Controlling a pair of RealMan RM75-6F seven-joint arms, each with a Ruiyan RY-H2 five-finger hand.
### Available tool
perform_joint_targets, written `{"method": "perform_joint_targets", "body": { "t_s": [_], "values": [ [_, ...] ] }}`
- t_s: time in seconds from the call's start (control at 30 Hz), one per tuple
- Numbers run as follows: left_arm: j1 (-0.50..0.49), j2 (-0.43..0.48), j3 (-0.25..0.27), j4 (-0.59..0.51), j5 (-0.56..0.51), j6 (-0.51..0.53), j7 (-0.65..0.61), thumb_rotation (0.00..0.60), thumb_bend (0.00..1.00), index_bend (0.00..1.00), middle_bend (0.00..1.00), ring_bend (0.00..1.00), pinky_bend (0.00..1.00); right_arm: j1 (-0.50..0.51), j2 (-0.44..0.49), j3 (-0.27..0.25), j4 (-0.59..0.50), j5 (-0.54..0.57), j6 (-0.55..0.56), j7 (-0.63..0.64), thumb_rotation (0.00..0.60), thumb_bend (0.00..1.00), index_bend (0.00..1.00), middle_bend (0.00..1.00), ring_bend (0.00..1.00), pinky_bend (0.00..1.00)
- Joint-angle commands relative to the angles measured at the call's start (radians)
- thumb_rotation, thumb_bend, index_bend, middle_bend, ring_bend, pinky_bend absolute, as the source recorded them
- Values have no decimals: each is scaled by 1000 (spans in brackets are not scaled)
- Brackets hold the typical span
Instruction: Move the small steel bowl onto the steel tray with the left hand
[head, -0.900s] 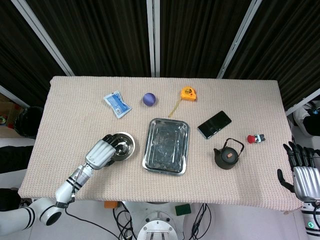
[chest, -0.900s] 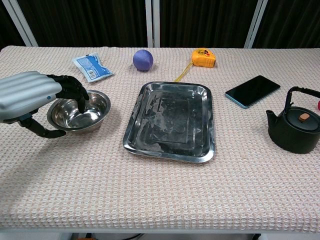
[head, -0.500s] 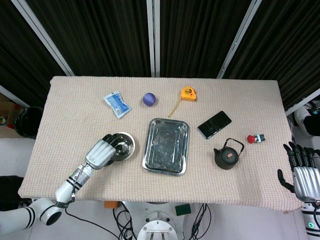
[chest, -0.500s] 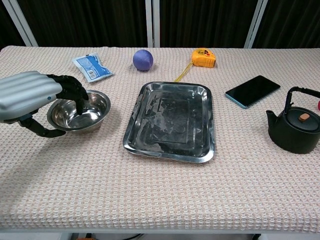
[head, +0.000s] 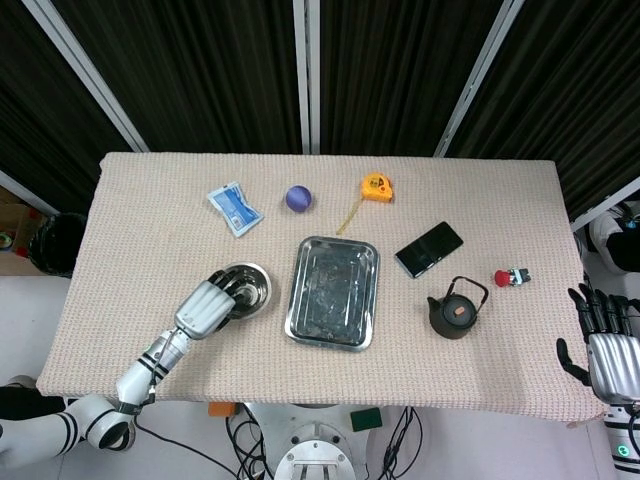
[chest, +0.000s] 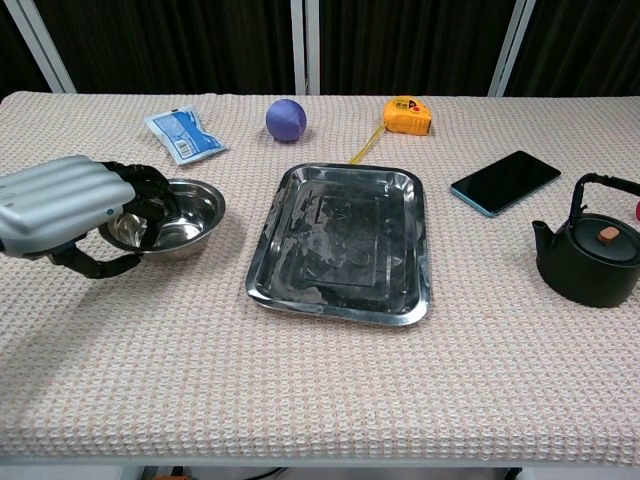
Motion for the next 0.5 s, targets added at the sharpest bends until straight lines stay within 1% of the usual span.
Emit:
{"method": "perform_joint_targets", "body": {
  "t_s": [0.03, 0.13, 0.3, 0.43, 0.5],
  "values": [
    [2, -8, 0, 10, 5, 11, 14, 600, 468, 695, 292, 158, 264, 0, 0, 0, 1, 1, -1, 1, 600, 455, 0, 0, 0, 0],
    [5, -14, 1, 17, 9, 21, 14, 600, 511, 745, 303, 165, 265, 0, -1, 0, 3, 2, -1, 3, 600, 455, 0, 0, 0, 0],
    [5, -5, -1, 6, 27, 50, 8, 600, 533, 754, 307, 167, 265, -1, -1, 2, 4, 2, 2, 4, 600, 455, 0, 0, 0, 0],
    [-8, 16, -21, -21, 61, 97, 1, 600, 541, 764, 326, 180, 278, -2, 1, 3, 4, 0, 6, 6, 600, 455, 0, 0, 0, 0],
    [-19, 25, -34, -37, 68, 104, 4, 600, 542, 767, 328, 181, 280, -3, 0, 3, 5, 0, 8, 7, 600, 456, 0, 0, 0, 0]
  ]
}}
